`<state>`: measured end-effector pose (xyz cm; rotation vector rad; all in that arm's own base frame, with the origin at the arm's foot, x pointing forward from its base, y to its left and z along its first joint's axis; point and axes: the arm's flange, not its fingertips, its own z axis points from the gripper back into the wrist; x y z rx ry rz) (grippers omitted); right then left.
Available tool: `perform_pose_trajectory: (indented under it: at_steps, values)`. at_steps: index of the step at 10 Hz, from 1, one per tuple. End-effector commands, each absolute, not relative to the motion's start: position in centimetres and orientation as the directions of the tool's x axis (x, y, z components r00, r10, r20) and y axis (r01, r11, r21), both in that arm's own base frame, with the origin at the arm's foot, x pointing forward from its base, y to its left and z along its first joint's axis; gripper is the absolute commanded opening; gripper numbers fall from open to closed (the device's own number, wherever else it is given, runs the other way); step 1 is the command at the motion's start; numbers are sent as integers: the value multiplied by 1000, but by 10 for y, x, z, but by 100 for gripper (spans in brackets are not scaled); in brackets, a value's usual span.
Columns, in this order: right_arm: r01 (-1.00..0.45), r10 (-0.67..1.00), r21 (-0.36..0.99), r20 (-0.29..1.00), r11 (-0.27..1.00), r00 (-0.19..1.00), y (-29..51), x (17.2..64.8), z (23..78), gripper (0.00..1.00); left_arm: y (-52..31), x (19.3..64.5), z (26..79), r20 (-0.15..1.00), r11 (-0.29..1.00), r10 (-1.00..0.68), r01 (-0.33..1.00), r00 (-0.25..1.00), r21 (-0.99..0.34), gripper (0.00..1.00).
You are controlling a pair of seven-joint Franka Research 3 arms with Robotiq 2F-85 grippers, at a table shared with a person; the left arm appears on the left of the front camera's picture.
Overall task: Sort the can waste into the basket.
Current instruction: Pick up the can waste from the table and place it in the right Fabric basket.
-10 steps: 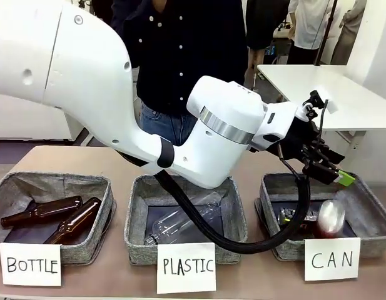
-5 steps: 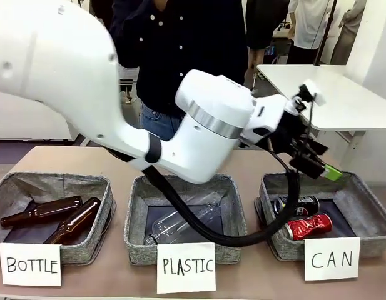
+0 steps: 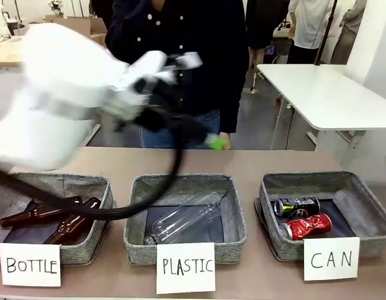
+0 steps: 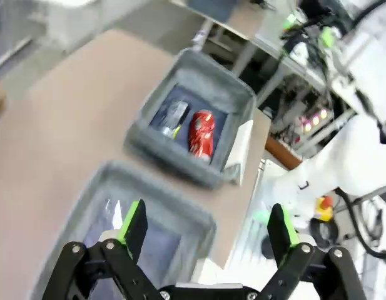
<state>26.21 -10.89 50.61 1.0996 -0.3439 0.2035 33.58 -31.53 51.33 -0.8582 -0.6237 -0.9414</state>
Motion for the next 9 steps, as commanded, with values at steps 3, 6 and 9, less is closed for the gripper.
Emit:
perform_pose_trajectory:
  at_steps: [3, 6, 9]
  values:
    - [-365, 1, 864, 389, 347, 921, 14, 279, 530, 100, -126, 298, 523, 613, 348, 8, 573, 790, -742, 100]
    - [-229, -79, 911, 271, 343, 959, 61, 276, 535, 100, -29, 278, 513, 553, 92, 297, 553, 778, -828, 100]
    - [-301, -6, 889, 322, 345, 947, 48, 298, 550, 100, -4, 314, 553, 560, 106, 291, 555, 776, -825, 100]
